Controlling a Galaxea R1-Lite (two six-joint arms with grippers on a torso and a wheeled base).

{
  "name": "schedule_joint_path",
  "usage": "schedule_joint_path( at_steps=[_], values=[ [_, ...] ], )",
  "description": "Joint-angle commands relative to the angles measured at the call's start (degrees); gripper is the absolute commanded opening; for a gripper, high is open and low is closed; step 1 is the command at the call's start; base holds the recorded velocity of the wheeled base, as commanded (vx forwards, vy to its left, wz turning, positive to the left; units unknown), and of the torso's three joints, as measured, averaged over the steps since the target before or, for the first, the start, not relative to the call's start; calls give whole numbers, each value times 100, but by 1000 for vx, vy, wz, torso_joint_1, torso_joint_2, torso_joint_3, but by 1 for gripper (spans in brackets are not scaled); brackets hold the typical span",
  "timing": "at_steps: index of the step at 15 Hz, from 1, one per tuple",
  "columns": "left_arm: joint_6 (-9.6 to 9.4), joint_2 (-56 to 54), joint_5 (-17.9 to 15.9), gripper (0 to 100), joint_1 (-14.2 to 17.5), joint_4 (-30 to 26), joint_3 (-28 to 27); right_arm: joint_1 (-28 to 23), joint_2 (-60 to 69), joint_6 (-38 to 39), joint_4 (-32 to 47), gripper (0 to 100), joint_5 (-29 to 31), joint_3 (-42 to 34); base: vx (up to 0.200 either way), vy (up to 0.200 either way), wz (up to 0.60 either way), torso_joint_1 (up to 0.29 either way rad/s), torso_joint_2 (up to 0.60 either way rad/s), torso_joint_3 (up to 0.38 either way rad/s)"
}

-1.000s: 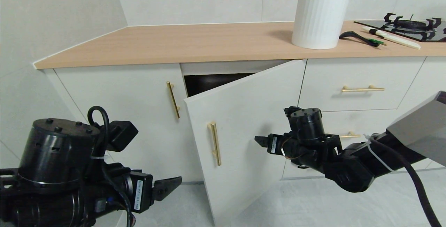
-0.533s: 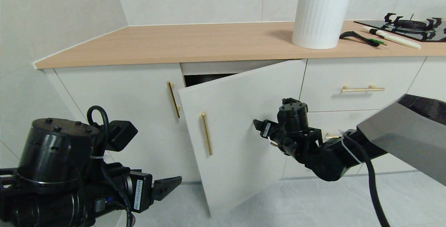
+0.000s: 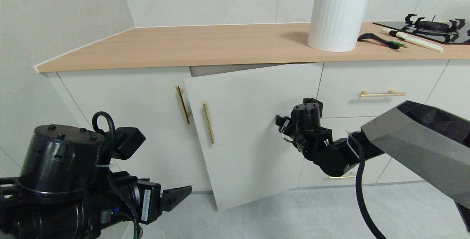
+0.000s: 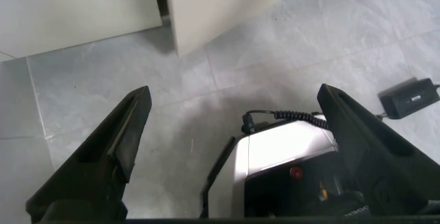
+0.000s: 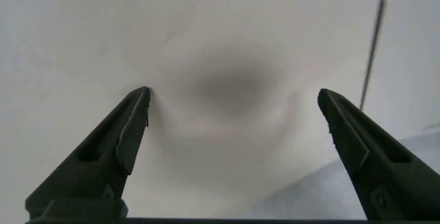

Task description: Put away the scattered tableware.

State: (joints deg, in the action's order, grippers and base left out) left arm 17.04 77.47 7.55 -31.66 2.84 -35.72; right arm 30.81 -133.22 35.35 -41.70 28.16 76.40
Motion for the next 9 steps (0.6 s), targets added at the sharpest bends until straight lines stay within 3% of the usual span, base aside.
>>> schedule_joint_path(
  at_steps=[1,9],
  values=[
    [1,5,1,100,2,6,-5,-75,-231,-2,-4,100,155,235,0,0,0,0,0,0],
    [1,14,1,100,-7,6,3,-224,-591,-64,40,100,752,798,0,0,0,0,0,0]
  ],
)
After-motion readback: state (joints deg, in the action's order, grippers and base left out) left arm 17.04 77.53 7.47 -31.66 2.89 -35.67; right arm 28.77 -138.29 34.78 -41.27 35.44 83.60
